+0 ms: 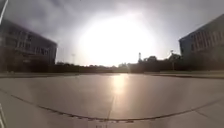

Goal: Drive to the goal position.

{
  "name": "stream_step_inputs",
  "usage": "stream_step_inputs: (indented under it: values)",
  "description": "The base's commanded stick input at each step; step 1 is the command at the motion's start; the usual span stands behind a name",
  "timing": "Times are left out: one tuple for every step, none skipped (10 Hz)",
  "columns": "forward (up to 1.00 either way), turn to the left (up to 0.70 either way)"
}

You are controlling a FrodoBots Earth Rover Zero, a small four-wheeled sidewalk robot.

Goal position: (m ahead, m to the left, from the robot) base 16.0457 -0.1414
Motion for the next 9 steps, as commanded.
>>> stream_step_inputs:
  values:
    - [0.7,0.0]
    - [0.7,0.0]
    - [0.7,0.0]
    - [0.7,0.0]
    - [0.7,0.0]
    - [0.7,0.0]
    - [0.7,0.0]
    - [0.7,0.0]
    - [0.7,0.0]
